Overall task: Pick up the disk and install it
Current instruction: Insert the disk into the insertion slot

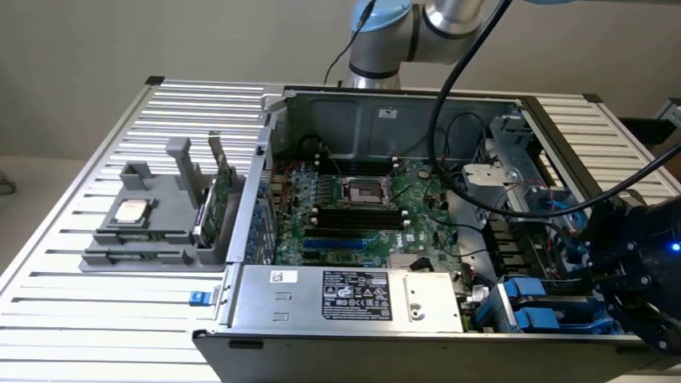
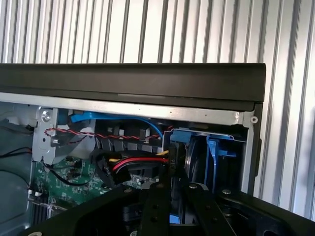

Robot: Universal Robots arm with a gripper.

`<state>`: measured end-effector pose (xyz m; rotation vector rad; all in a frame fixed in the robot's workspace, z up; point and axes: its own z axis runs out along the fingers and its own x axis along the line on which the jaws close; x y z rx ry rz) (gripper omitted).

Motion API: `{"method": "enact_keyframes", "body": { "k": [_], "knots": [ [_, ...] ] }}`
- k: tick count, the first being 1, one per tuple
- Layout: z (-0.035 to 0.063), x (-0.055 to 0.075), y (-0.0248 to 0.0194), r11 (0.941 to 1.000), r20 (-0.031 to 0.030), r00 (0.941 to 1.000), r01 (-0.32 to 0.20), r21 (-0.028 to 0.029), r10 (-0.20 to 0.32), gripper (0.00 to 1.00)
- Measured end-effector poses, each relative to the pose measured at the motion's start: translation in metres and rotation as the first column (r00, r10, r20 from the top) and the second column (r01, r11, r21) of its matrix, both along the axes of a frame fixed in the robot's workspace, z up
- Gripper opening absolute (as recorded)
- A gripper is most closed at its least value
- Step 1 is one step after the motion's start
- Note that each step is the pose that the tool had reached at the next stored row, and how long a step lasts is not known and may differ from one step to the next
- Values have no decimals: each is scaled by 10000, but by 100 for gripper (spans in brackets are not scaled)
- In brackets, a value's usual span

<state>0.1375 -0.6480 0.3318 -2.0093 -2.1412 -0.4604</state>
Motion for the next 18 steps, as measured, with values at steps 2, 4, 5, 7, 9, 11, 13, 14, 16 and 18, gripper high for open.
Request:
{"method": "enact_keyframes", "body": {
  "k": [2, 4, 5, 7, 9, 11, 13, 14, 16, 18],
  "knots": [
    [18, 0, 32, 10000, -78, 10000, -2, -66, 1, 17],
    [27, 0, 63, 9998, -132, 9999, -3, -223, 0, 17],
    [29, 0, 81, 9995, -155, 9999, -4, -328, -1, 17],
    [29, 0, 116, 9980, -209, 9998, -7, -639, -6, 17],
    [29, 1, 152, 9956, -282, 9996, -14, -942, -13, 17],
    [30, 0, 185, 9940, -401, 9992, -25, -1090, -19, 17],
    [32, 0, 207, 9935, -532, 9986, -40, -1137, -21, 17],
    [33, 0, 215, 9933, -596, 9982, -46, -1154, -23, 17],
    [35, 0, 224, 9928, -702, 9975, -52, -1198, -32, 17],
    [44, -1, 236, 9919, -772, 9970, -58, -1270, -40, 17]
  ]
}}
